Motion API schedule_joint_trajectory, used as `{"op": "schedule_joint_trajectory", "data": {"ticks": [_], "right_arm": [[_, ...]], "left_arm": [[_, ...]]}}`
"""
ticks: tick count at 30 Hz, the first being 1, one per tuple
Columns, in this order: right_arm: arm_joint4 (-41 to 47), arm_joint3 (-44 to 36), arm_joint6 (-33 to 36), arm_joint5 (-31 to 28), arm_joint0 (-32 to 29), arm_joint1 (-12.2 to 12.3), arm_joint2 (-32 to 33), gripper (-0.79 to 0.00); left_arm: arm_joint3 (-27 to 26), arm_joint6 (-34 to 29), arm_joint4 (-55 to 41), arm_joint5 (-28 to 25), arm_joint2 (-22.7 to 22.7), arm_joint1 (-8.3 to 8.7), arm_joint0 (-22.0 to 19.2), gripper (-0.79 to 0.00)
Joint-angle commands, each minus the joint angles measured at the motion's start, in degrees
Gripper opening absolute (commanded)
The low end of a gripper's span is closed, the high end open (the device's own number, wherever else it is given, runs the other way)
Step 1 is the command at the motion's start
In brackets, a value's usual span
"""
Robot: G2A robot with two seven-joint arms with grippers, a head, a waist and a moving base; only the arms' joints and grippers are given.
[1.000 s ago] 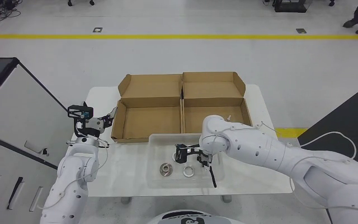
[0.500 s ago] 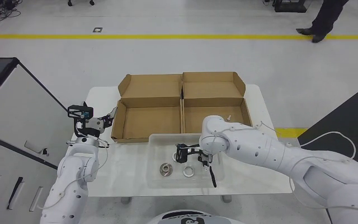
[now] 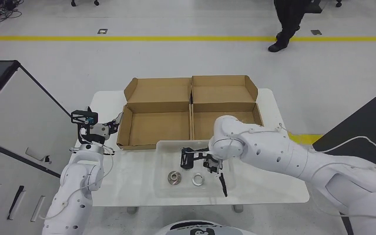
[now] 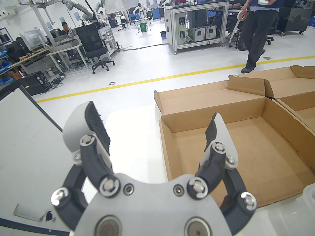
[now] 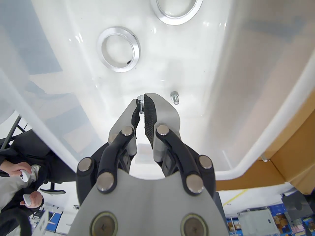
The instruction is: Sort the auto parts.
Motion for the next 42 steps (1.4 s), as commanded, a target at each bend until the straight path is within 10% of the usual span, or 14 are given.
{"op": "schedule_joint_trajectory", "data": {"ticks": [1,24,35,42], "right_arm": [[1.7,-1.5,-0.5,-0.5,0.4,1.0,1.4,-0.785],[19.2,-2.8,-18.1,-18.1,0.5,14.1,13.5,-0.785],[26.2,-1.1,-37.9,-37.9,3.4,17.5,13.3,-0.785],[36.7,-5.7,-37.9,-37.9,4.1,18.4,16.1,-0.785]], "left_arm": [[0.0,0.0,0.0,0.0,0.0,0.00,0.0,0.000],[0.0,0.0,0.0,0.0,0.0,0.00,0.0,0.000],[0.0,0.0,0.0,0.0,0.0,0.00,0.0,0.000],[0.0,0.0,0.0,0.0,0.0,0.00,0.0,0.000]]}}
